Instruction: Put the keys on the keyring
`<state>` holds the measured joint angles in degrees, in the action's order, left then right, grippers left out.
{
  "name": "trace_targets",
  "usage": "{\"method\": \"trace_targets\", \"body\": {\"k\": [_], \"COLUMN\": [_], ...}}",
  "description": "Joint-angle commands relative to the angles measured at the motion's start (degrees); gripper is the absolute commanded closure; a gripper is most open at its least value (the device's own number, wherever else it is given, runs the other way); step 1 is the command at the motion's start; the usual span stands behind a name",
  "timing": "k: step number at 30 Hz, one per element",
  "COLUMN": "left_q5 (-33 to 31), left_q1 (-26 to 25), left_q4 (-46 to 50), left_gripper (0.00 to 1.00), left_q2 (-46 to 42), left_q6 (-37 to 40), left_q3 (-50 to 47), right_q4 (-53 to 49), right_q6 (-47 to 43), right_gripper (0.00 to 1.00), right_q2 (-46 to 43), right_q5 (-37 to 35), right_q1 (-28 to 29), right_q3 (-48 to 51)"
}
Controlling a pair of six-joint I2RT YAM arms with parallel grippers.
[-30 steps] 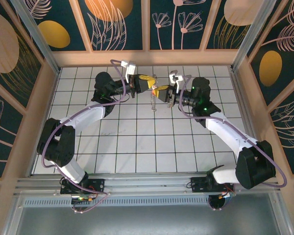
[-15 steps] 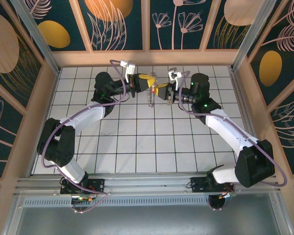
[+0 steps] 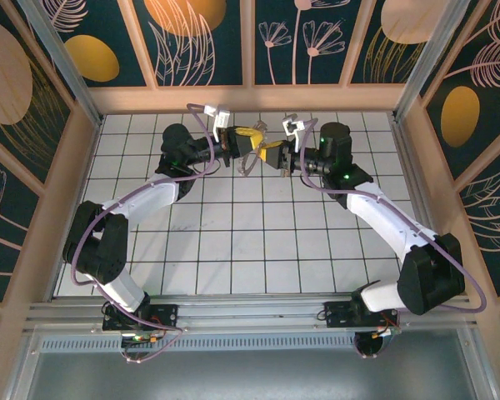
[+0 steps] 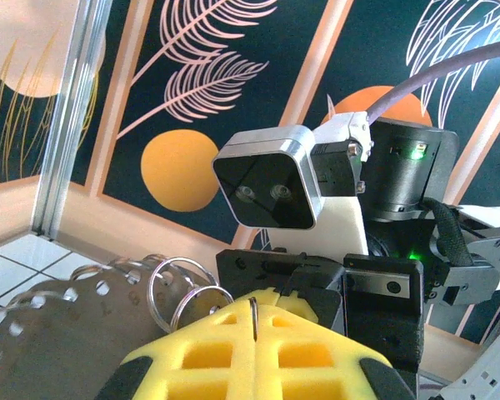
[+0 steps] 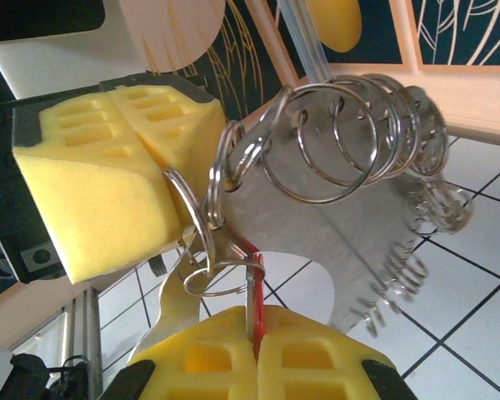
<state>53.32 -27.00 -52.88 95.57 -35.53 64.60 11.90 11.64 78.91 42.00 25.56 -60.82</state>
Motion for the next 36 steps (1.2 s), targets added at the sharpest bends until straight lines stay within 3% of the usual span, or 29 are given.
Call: {"method": "trace_targets", "body": {"k": [1, 24, 36], "left_q5": [1.96, 1.61, 0.74], "left_q1": [-0.42, -0.42, -0.42], "left_q4": [2.31, 3.49, 2.0], "left_gripper": [1.0, 1.0, 1.0], "left_q2": [-1.95, -2.72, -3.2], "left_q6": [2.32, 3.83, 3.14], "left_q3": [-1.46, -2.02, -2.72], "right_q4": [1.54, -5.7, -12.75], "right_q6": [-1.76, -4.72, -9.56], "right_gripper": [1.0, 1.0, 1.0], "right_q2": [-2.32, -3.42, -3.94], "right_q5": [-3.12, -4.58, -10.47], "right_q1": [-0.84, -1.47, -1.73], "right_q3": [-3.44, -7.02, -7.12]}}
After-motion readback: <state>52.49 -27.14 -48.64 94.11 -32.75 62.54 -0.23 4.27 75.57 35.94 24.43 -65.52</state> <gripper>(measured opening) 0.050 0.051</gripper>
